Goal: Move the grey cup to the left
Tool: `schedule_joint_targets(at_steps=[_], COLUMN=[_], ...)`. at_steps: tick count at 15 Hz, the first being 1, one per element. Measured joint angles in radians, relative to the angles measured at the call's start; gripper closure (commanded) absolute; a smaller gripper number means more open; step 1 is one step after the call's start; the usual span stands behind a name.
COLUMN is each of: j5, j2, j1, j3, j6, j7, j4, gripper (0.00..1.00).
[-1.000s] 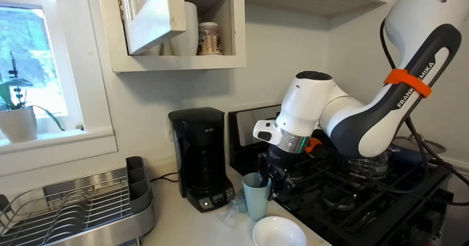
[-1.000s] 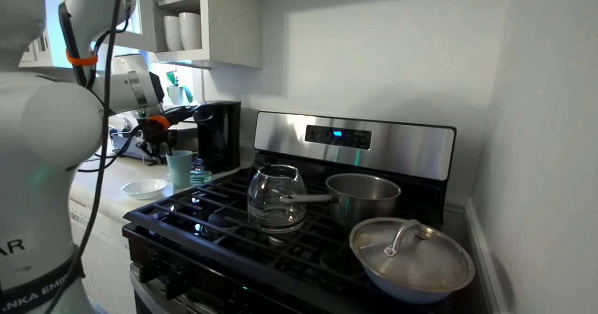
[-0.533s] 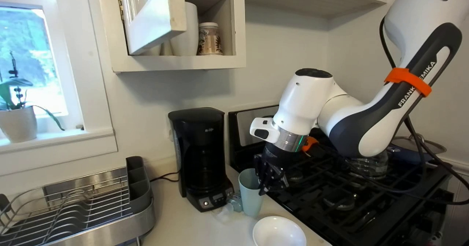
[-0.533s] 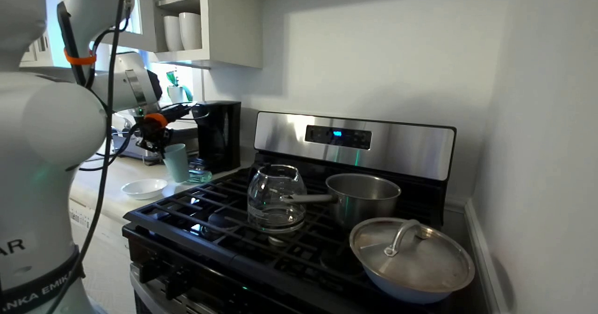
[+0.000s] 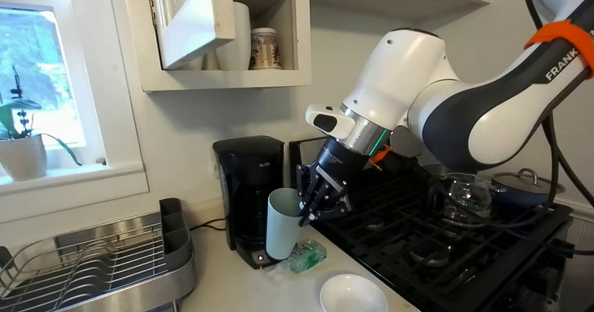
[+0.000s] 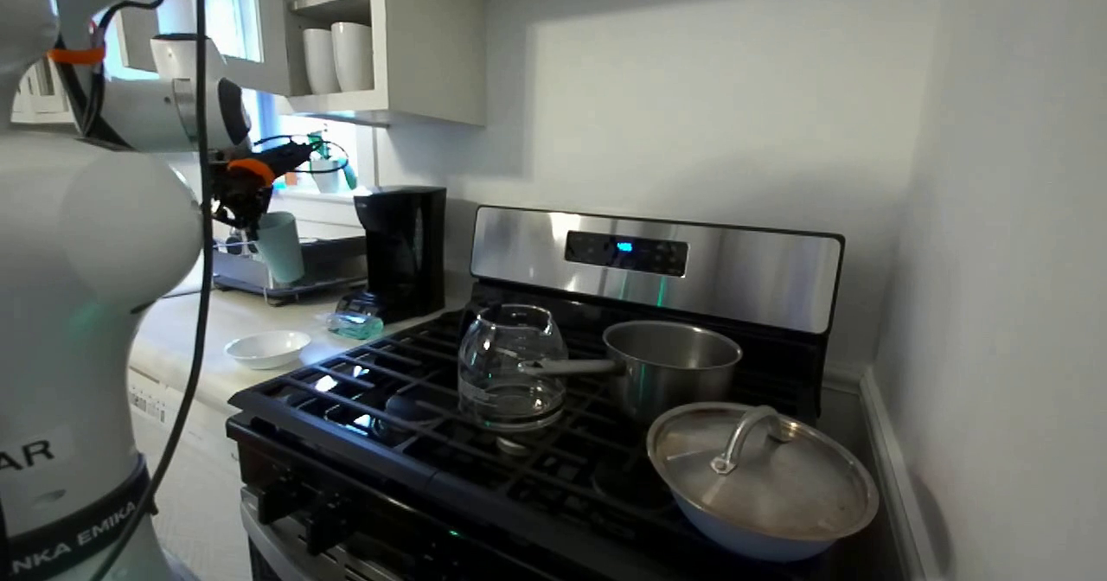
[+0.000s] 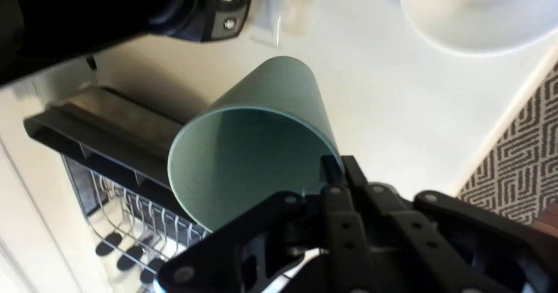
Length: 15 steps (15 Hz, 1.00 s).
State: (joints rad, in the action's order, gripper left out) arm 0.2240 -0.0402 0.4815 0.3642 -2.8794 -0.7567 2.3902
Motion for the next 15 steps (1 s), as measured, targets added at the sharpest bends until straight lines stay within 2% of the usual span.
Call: schedule_joint_targets(at_steps=[5, 12, 15], j5=[-0.365, -0.392, -0.392], j2=[0.066, 0.094, 0.153], j1=[0.118, 0.124, 0.125], j3=[0.046, 0.054, 0.065], j6=[-0.031, -0.029, 0.001], j7=[-0.349, -0.39, -0.47], j4=[-0.051, -0.073, -0.125], gripper=[0.96, 0.99, 0.99])
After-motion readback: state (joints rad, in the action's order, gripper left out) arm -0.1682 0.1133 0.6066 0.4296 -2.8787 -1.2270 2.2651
